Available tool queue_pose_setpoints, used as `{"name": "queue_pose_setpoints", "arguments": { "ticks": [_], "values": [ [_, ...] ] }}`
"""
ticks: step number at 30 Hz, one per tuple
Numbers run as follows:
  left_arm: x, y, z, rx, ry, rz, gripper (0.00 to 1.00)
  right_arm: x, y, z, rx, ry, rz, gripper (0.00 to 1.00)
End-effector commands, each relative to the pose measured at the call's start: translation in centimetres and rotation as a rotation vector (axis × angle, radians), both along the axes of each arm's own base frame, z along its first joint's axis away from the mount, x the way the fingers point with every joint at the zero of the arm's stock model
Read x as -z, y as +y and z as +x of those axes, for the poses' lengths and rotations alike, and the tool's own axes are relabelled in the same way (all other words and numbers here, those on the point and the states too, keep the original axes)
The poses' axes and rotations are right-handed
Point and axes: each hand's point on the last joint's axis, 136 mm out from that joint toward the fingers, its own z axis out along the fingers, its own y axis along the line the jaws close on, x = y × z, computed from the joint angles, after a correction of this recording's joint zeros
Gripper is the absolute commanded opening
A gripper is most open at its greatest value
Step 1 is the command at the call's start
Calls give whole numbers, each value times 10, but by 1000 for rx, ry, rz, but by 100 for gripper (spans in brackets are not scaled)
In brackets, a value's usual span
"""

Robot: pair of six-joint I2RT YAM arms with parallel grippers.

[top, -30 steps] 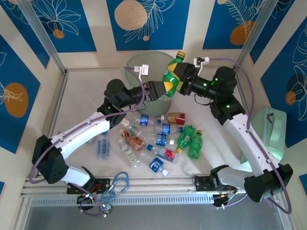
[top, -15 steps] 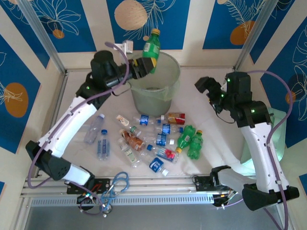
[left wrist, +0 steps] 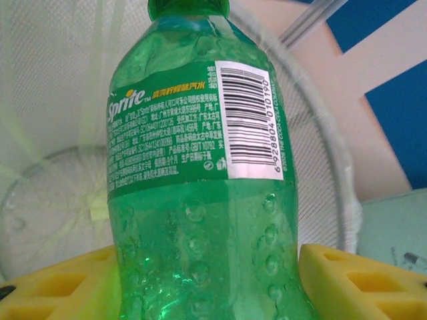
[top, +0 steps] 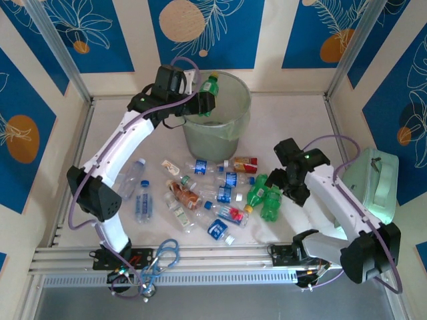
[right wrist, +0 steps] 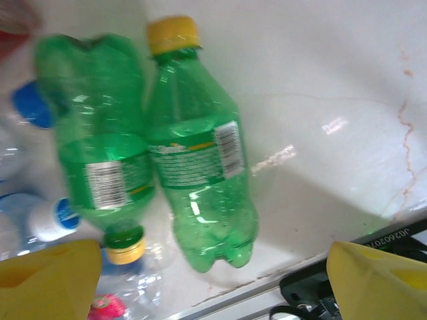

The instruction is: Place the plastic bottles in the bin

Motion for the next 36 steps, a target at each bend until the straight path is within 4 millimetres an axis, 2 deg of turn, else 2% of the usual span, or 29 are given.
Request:
{"name": "queue_pose_setpoints", "arguments": {
  "ticks": [1,5,10,15,18,22,26,29,31,36],
  "values": [
    [-4,0,-8,31,-9,41,63,19,3,-5,17,44,9,87],
    [6,-6,-13,66,13,63,74,43,7,-5,16,110,21,85],
    [8,-9,-17,78,11,76,86,57,13,0,-7,125,42,85],
    [-13,-4,-20,58,-44,66,88,69,7,-1,8,154,39,84],
    [-40,4,-27,34,-113,31,85,75,5,1,23,154,56,81],
    [-76,14,-46,18,-200,-68,84,79,3,5,27,160,55,79],
    [-101,19,-71,42,-259,-184,84,88,1,7,38,176,60,78],
    [-110,22,-89,65,-278,-253,84,95,-3,9,55,184,63,77],
    [-111,26,-98,72,-278,-277,85,98,-4,11,65,183,68,72],
    [-96,31,-110,75,-243,-273,84,102,-10,14,81,174,69,68]
  ]
}}
